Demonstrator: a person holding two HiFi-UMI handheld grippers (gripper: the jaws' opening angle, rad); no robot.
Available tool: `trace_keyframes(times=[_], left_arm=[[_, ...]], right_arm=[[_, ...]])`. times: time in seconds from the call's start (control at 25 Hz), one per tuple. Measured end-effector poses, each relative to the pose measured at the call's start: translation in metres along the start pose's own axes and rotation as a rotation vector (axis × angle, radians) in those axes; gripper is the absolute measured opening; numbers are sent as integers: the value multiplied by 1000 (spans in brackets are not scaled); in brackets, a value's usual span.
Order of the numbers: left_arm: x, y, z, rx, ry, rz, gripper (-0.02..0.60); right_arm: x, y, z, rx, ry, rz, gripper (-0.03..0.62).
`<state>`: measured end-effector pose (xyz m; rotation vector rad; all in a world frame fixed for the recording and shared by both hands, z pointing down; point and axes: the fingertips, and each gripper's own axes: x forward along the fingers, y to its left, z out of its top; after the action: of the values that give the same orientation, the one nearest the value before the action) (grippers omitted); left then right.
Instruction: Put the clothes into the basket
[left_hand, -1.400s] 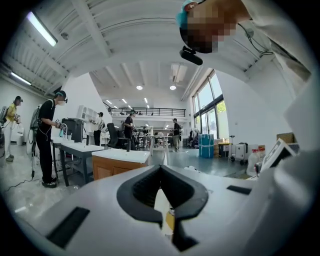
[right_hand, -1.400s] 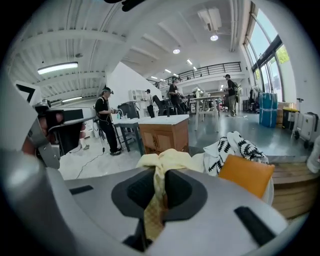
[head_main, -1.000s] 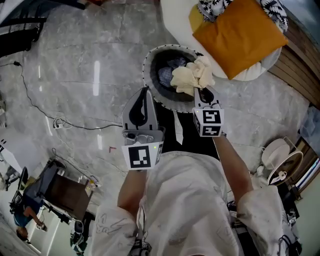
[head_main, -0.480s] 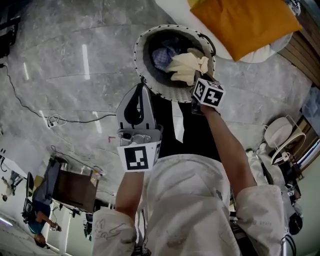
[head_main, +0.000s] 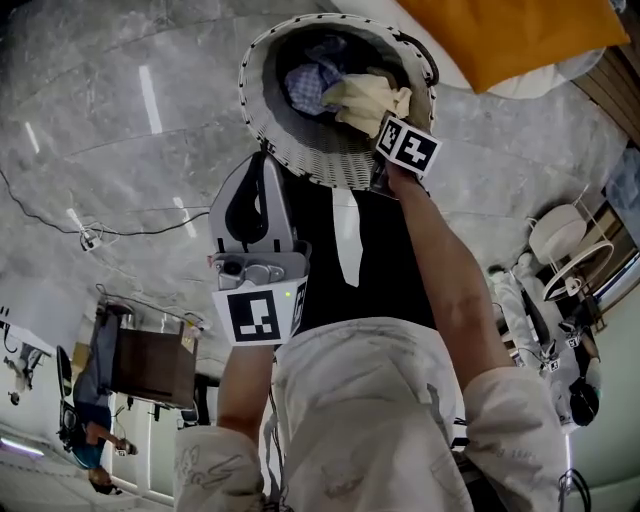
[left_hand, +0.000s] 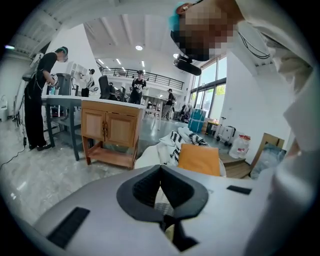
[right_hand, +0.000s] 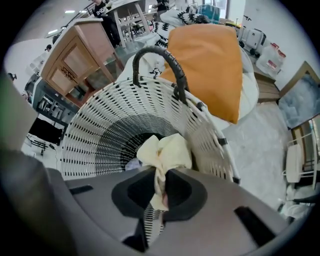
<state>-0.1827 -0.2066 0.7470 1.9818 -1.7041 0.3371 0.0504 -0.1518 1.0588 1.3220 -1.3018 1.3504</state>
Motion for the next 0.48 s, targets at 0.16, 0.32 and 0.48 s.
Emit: trace_keyframes(times=[0.16, 0.32, 0.48], left_arm=[[2, -5, -9, -3, 30, -11, 3], [0, -7, -8, 2, 37, -12, 3], [3, -9, -5, 1, 35, -5, 3]], right_arm=[[6, -2, 5, 13, -1, -18, 17], [4, -9, 3, 49, 7, -33, 106], [-1, -14, 2, 64, 6, -28, 140]])
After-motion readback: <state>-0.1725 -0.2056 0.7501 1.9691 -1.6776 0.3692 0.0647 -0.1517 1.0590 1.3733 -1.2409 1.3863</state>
